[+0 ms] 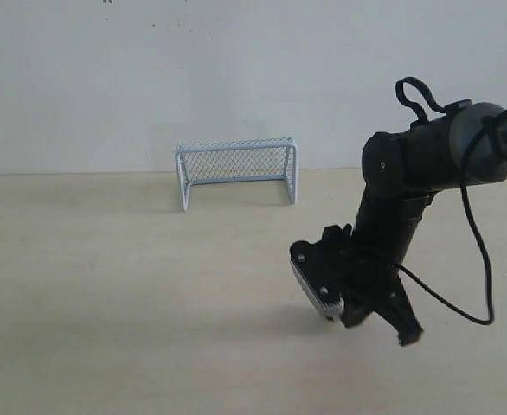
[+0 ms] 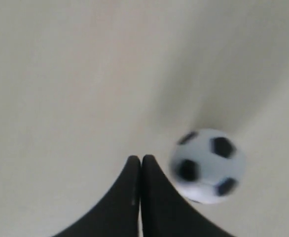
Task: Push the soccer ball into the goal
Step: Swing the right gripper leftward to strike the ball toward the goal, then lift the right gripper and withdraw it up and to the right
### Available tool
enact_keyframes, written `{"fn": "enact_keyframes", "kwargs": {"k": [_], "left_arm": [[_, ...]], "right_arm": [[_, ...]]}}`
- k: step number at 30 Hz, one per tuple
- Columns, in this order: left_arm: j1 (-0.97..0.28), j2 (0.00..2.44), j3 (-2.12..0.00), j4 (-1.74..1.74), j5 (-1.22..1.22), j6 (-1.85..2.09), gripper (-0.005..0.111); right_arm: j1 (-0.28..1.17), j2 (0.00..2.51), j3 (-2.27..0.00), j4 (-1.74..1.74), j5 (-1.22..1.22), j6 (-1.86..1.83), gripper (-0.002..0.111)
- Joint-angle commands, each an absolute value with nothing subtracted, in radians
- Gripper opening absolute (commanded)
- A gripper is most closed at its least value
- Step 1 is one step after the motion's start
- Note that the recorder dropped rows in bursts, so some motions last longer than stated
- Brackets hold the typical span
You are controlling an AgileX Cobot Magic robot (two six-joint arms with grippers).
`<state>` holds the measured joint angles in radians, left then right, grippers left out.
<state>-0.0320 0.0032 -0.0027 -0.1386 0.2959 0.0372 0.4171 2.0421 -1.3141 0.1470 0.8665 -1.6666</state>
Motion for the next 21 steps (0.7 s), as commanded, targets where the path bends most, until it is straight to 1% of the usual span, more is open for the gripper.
{"fn": "enact_keyframes", "kwargs": {"k": [1,2,4,9,11,12,17,21], "left_arm": [[-0.030,0.000,0.000,-0.146,0.296,0.029,0.004],[-0.030,0.000,0.000,-0.146,0.296,0.029,0.004],[-0.030,0.000,0.000,-0.146,0.296,0.029,0.004],[-0.030,0.000,0.000,-0.146,0.296,0.029,0.004],[-0.030,0.000,0.000,-0.146,0.296,0.029,0.004],[-0.030,0.000,0.000,-0.146,0.296,0.029,0.004],[-0.030,0.000,0.000,-0.146,0.296,0.029,0.004],[-0.030,0.000,0.000,-0.146,0.296,0.029,0.004]], "right_arm": [[0.418,2.034,-1.319,0.138,0.371,-1.244,0.000],[0.418,2.021,-1.319,0.131,0.260,-1.103,0.000],[0.418,1.991,-1.319,0.121,0.135,-0.992,0.000],[0.418,1.882,-1.319,0.121,0.103,-0.974,0.000],[0.418,1.830,-1.319,0.121,0.175,-0.878,0.000],[0.418,1.794,-1.319,0.124,0.274,-0.782,0.000],[0.416,1.700,-1.319,0.122,0.649,-0.670,0.000],[0.416,1.642,-1.289,0.031,0.832,-0.484,0.000]]}}
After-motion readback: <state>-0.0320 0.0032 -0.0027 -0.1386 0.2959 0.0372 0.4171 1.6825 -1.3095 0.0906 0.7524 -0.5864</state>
